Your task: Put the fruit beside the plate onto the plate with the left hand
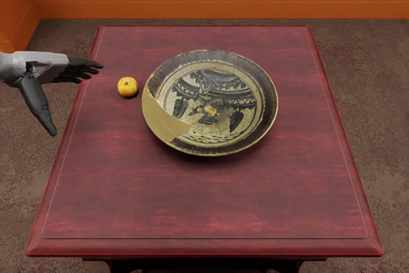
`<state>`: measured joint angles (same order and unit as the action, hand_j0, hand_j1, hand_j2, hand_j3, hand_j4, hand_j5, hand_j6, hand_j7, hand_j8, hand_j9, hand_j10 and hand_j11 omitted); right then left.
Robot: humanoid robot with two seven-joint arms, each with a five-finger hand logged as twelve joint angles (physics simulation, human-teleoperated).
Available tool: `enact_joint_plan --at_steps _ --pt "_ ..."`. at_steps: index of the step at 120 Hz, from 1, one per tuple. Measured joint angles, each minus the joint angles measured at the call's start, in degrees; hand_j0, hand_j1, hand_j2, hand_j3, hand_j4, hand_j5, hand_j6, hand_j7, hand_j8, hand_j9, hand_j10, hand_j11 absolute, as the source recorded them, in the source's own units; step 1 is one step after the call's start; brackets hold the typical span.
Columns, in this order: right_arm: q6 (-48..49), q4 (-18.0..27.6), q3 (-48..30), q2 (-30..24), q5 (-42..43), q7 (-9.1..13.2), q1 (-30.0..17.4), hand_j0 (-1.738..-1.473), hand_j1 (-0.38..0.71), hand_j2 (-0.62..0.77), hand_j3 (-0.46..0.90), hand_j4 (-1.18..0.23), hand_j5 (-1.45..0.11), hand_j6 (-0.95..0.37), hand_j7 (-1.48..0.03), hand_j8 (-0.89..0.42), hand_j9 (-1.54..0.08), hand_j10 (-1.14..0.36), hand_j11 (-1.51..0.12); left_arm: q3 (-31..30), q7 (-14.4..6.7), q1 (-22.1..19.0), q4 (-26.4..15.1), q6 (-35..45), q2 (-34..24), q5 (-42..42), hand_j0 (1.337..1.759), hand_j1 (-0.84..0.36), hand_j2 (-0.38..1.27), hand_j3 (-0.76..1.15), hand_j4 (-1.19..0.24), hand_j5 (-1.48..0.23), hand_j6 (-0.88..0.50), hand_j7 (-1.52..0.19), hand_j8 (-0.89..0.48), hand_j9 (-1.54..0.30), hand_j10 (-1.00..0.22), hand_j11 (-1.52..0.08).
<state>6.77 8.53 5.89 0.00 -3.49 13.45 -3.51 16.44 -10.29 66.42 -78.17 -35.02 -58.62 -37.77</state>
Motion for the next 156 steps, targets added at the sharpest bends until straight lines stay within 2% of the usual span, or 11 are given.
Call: enact_joint_plan --at_steps 19,35,38,46,54,64,74,86,105,133,156 --pt "0.00 0.00 0.00 0.00 -0.01 0.00 0.08 -1.658 -0.35 0.00 0.00 0.00 0.00 0.00 0.00 0.00 0.00 0.00 0.00 0.21 -0.38 3.95 -1.02 0.00 2.27 -0.40 1.658 0.33 0.00 0.00 -0.02 -0.02 -0.02 -0.02 -0.02 -0.02 -0.02 -0.02" --pt "0.00 0.00 0.00 0.00 -0.02 0.00 0.11 -1.658 -0.35 0.00 0.00 0.00 0.00 0.00 0.00 0.00 0.00 0.00 0.00 0.53 -0.94 5.49 -0.99 0.00 2.56 1.33 1.658 0.33 0.00 0.00 -0.02 -0.02 -0.02 -0.02 -0.02 -0.02 -0.02 -0.02" --pt "0.00 0.00 0.00 0.00 0.00 0.00 0.10 -1.658 -0.35 0.00 0.00 0.00 0.00 0.00 0.00 0.00 0.00 0.00 0.00 0.59 -2.28 6.77 -0.78 0.00 2.73 1.64 1.658 0.33 0.00 0.00 -0.02 -0.02 -0.02 -0.02 -0.02 -0.02 -0.02 -0.02" --pt "0.00 0.00 0.00 0.00 0.03 0.00 0.09 -1.658 -0.35 0.00 0.00 0.00 0.00 0.00 0.00 0.00 0.00 0.00 0.00 0.61 -8.09 9.40 0.29 0.00 6.83 1.37 1.658 0.33 0.00 0.00 -0.02 -0.02 -0.02 -0.02 -0.02 -0.02 -0.02 -0.02" --pt "0.00 0.00 0.00 0.00 0.04 0.00 0.09 -1.658 -0.35 0.00 0.00 0.00 0.00 0.00 0.00 0.00 0.00 0.00 0.00 0.51 -12.43 9.87 1.61 0.25 11.02 -3.16 1.658 0.33 0.00 0.00 -0.02 -0.02 -0.02 -0.02 -0.02 -0.02 -0.02 -0.02" --pt "0.00 0.00 0.00 0.00 0.05 0.00 0.11 -1.658 -0.35 0.00 0.00 0.00 0.00 0.00 0.00 0.00 0.00 0.00 0.00 0.27 -15.76 9.87 3.37 2.29 14.60 -10.37 1.658 0.33 0.00 0.00 -0.02 -0.02 -0.02 -0.02 -0.02 -0.02 -0.02 -0.02" --pt "0.00 0.00 0.00 0.00 0.06 0.00 0.17 -1.658 -0.35 0.00 0.00 0.00 0.00 0.00 0.00 0.00 0.00 0.00 0.00 0.09 -17.51 9.59 6.96 3.90 19.41 -15.22 1.658 0.33 0.00 0.00 -0.02 -0.02 -0.02 -0.02 -0.02 -0.02 -0.02 -0.02" --pt "0.00 0.00 0.00 0.00 0.06 0.00 0.28 -1.658 -0.35 0.00 0.00 0.00 0.00 0.00 0.00 0.00 0.00 0.00 0.00 -0.15 -18.42 9.34 9.93 6.48 24.00 -20.98 1.658 0.33 0.00 0.00 -0.02 -0.02 -0.02 -0.02 -0.02 -0.02 -0.02 -0.02" --pt "0.00 0.00 0.00 0.00 0.06 0.00 0.33 -1.658 -0.35 0.00 0.00 0.00 0.00 0.00 0.00 0.00 0.00 0.00 0.00 -3.04 -18.86 8.91 11.31 11.23 28.98 -25.39 1.658 0.32 0.01 0.00 -0.03 -0.03 -0.03 -0.03 -0.03 -0.03 -0.03 -0.03" --pt "0.00 0.00 0.00 0.00 0.06 0.00 0.27 -1.658 -0.35 0.00 0.00 0.00 0.00 0.00 0.00 0.00 0.00 0.00 0.00 -6.89 -18.95 6.41 12.10 19.82 31.97 -29.41 1.658 0.25 0.02 0.00 -0.08 -0.11 -0.08 -0.10 -0.08 -0.10 -0.08 -0.10" --pt "0.00 0.00 0.00 0.00 0.06 0.00 0.26 -1.658 -0.35 0.00 0.00 0.00 0.00 0.00 0.00 0.00 0.00 0.00 0.00 -9.82 -18.69 5.92 15.54 24.47 35.64 -31.10 1.658 0.15 0.04 0.00 -0.17 -0.22 -0.18 -0.22 -0.17 -0.22 -0.17 -0.22"
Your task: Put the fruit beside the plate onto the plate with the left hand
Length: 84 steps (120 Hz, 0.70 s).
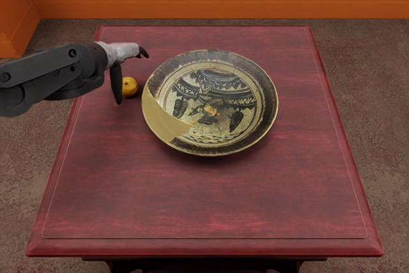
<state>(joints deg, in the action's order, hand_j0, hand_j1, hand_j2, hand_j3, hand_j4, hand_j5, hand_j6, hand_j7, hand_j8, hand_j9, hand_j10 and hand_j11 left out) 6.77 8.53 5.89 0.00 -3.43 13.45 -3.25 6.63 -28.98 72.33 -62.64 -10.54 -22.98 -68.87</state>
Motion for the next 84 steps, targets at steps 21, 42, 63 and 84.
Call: enact_joint_plan --at_steps 21,42,63,84 --pt "0.00 0.00 0.00 0.00 -0.06 0.00 0.00 -1.658 -0.35 0.00 0.00 0.00 0.00 0.00 0.00 0.00 0.00 0.00 0.00 -2.08 1.32 -1.17 5.19 1.88 2.04 -0.34 1.658 0.09 0.05 0.00 -0.22 -0.28 -0.22 -0.28 -0.22 -0.28 -0.22 -0.28" --pt "0.00 0.00 0.00 0.00 -0.08 0.00 0.00 -1.658 -0.35 0.00 0.00 0.00 0.00 0.00 0.00 0.00 0.00 0.00 0.00 -2.50 3.83 -2.02 10.77 2.24 5.50 -0.37 1.658 0.07 0.05 0.00 -0.24 -0.31 -0.24 -0.31 -0.24 -0.31 -0.24 -0.31" --pt "0.00 -0.04 0.00 0.00 -0.09 0.00 -0.02 -1.658 -0.35 0.00 0.00 0.00 0.00 0.00 0.00 0.00 0.00 0.00 0.00 -3.39 5.81 -2.55 13.88 4.90 5.83 -0.41 1.658 0.06 0.05 0.00 -0.24 -0.31 -0.25 -0.31 -0.25 -0.31 -0.24 -0.31" --pt "0.00 -0.07 0.00 0.00 -0.09 0.00 -0.04 -1.658 -0.35 0.00 0.00 0.00 0.00 0.00 0.00 0.00 0.00 0.00 0.00 -4.48 6.42 -3.94 14.51 7.66 7.57 -0.45 1.658 0.06 0.05 0.00 -0.25 -0.32 -0.25 -0.32 -0.25 -0.32 -0.25 -0.32"
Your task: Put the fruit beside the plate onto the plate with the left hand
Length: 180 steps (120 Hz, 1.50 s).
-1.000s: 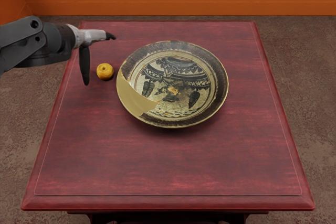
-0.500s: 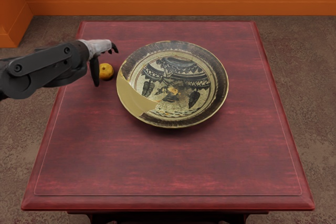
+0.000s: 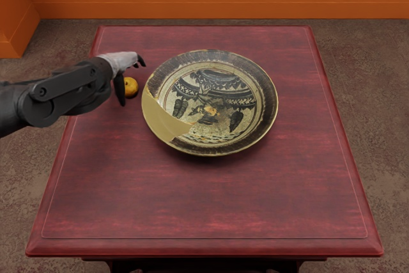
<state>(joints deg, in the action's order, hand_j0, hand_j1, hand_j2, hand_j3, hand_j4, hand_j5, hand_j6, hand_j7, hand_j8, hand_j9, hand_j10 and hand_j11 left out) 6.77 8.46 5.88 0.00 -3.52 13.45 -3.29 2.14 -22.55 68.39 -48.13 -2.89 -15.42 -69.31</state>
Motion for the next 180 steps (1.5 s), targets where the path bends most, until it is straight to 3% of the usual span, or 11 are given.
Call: enact_joint_plan --at_steps 30,117,163,180 --pt "0.00 -0.02 0.00 0.00 0.00 0.00 0.00 -1.658 -0.35 0.00 0.00 0.00 0.00 0.00 0.00 0.00 0.00 0.00 0.00 -0.45 0.12 -0.88 0.05 2.49 -0.05 -0.01 1.658 0.04 0.05 0.00 -0.26 -0.33 -0.26 -0.33 -0.26 -0.33 -0.26 -0.33" --pt "0.00 -0.02 -0.02 0.00 0.00 0.00 -0.14 -1.658 -0.35 0.00 0.00 0.00 0.00 0.00 0.00 0.00 0.00 0.00 0.00 -2.93 -0.48 -2.04 0.05 7.74 0.03 0.04 1.658 -0.21 0.10 0.00 -0.47 -0.60 -0.47 -0.60 -0.47 -0.60 -0.47 -0.60" --pt "0.00 -0.02 0.00 0.00 0.00 0.00 -0.22 -1.658 -0.35 0.00 0.00 0.00 0.00 0.00 0.00 0.00 0.00 0.00 0.00 -4.03 -0.62 -2.03 0.66 7.71 0.04 -0.04 1.652 -0.27 0.10 0.00 -0.56 -0.69 -0.44 -0.74 -0.53 -0.74 -0.53 -0.74" --pt "0.00 -0.02 0.00 0.00 0.00 0.00 -0.18 -1.658 -0.35 0.00 0.00 0.00 0.00 0.00 0.00 0.00 0.00 0.00 0.00 -4.25 -0.62 -2.04 1.66 7.51 0.12 0.25 1.652 -0.29 0.22 0.00 -0.61 -0.72 -0.45 -0.77 -0.55 -0.77 -0.56 -0.77"
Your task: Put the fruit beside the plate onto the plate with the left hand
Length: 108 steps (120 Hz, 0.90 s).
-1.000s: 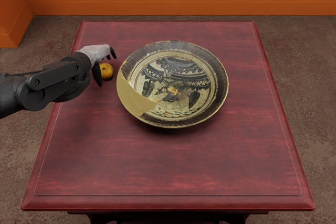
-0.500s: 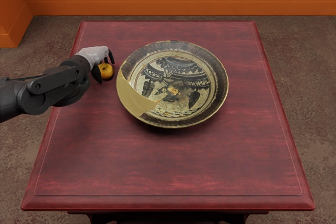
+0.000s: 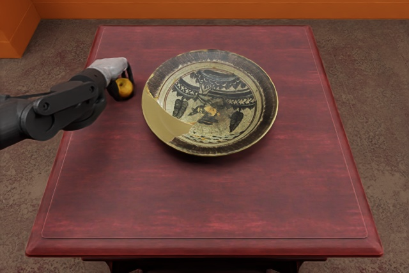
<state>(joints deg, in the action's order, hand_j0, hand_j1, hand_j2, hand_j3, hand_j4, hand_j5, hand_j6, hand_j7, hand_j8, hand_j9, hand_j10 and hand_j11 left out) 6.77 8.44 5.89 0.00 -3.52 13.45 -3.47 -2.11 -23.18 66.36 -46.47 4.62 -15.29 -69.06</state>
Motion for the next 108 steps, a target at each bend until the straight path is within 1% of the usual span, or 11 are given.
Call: enact_joint_plan --at_steps 18,22,28,31,40,60,81,94,98,99,108 --pt "0.00 0.00 0.00 0.00 0.00 0.00 0.03 -1.658 -0.35 0.00 0.00 0.00 0.00 0.00 0.00 0.00 0.00 0.00 0.00 -0.06 -0.02 0.09 0.83 -0.95 0.06 0.10 1.651 -0.30 0.34 -0.02 -0.63 -0.81 -0.49 -0.86 -0.58 -0.86 -0.63 -0.86" --pt "0.00 0.00 0.00 0.00 0.00 0.00 0.03 -1.658 -0.35 0.00 0.00 0.00 0.00 0.00 0.00 0.00 0.00 0.00 0.00 -0.03 -0.08 0.11 0.97 -1.21 0.23 -0.21 1.652 -0.28 0.29 -0.02 -0.62 -0.83 -0.47 -0.87 -0.55 -0.88 -0.65 -0.88" --pt "0.00 0.00 0.00 0.00 0.00 0.00 0.04 -1.658 -0.35 0.00 0.00 0.00 0.00 0.00 0.00 0.00 0.00 0.00 0.00 -0.16 -0.33 0.12 1.63 -1.81 1.74 -0.87 1.707 -0.27 0.07 0.27 -0.57 -0.84 -0.42 -0.88 -0.49 -0.89 -0.68 -0.88" --pt "0.00 0.00 0.00 0.00 0.00 0.00 0.04 -1.658 -0.35 0.00 0.00 0.00 0.00 0.00 0.00 0.00 0.00 0.00 0.00 -0.22 -0.45 0.05 2.19 -2.12 2.62 -1.12 1.735 -0.30 0.00 0.52 -0.57 -0.84 -0.39 -0.88 -0.44 -0.89 -0.70 -0.87" --pt "0.00 0.00 -0.01 0.00 0.00 0.00 0.04 -1.658 -0.35 0.00 0.00 0.00 0.00 0.00 0.00 0.00 0.00 0.00 0.00 -0.23 -0.37 0.18 3.12 -2.74 2.80 -0.61 1.663 -0.31 -0.07 0.65 -0.50 -0.89 -0.32 -0.91 -0.40 -0.92 -0.71 -0.90" --pt "0.00 0.00 -0.01 0.00 0.00 0.00 0.04 -1.658 -0.35 0.00 0.00 0.00 0.00 0.00 0.00 0.00 0.00 0.00 0.00 -0.17 -0.10 2.25 3.30 -4.95 2.51 0.67 1.654 -0.31 0.09 0.31 -0.51 -0.94 -0.33 -0.95 -0.42 -0.96 -0.71 -0.95" --pt "0.00 0.00 -0.01 0.00 0.00 0.00 0.04 -1.658 -0.35 0.00 0.00 0.00 0.00 0.00 0.00 0.00 0.00 0.00 0.00 0.21 -0.33 4.71 1.46 -7.68 1.47 1.23 1.652 -0.31 0.23 0.13 -0.54 -0.97 -0.36 -0.98 -0.44 -0.97 -0.71 -0.97" --pt "0.00 0.00 -0.01 0.00 0.00 0.00 0.08 -1.658 -0.35 0.00 0.00 0.00 0.00 0.00 0.00 0.00 0.00 0.00 0.00 0.50 -1.80 6.69 -3.07 -8.67 -3.14 1.89 1.652 -0.32 0.29 0.08 -0.53 -0.98 -0.35 -0.97 -0.44 -0.98 -0.72 -0.98" --pt "0.00 0.00 -0.01 0.00 0.00 0.00 0.07 -1.658 -0.35 0.00 0.00 0.00 0.00 0.00 0.00 0.00 0.00 0.00 0.00 0.55 -2.30 7.49 -4.76 -8.84 -4.56 2.19 1.652 -0.30 0.21 0.07 -0.53 -0.99 -0.36 -0.97 -0.45 -0.98 -0.72 -0.98" --pt "0.00 0.00 -0.01 0.00 0.00 0.00 0.07 -1.658 -0.35 0.00 0.00 0.00 0.00 0.00 0.00 0.00 0.00 0.00 0.00 0.58 -2.46 7.60 -5.20 -8.86 -4.93 2.13 1.651 -0.26 0.29 0.06 -0.53 -0.98 -0.36 -0.97 -0.44 -0.98 -0.72 -0.97" --pt "0.00 0.00 -0.02 0.00 0.00 0.00 0.07 -1.658 -0.35 0.00 0.00 0.00 0.00 0.00 0.00 0.00 0.00 0.00 0.00 0.75 -3.64 8.65 -9.47 -8.98 -7.14 2.72 1.653 -0.28 0.30 0.04 -0.57 -0.98 -0.39 -0.97 -0.45 -0.97 -0.72 -0.97"
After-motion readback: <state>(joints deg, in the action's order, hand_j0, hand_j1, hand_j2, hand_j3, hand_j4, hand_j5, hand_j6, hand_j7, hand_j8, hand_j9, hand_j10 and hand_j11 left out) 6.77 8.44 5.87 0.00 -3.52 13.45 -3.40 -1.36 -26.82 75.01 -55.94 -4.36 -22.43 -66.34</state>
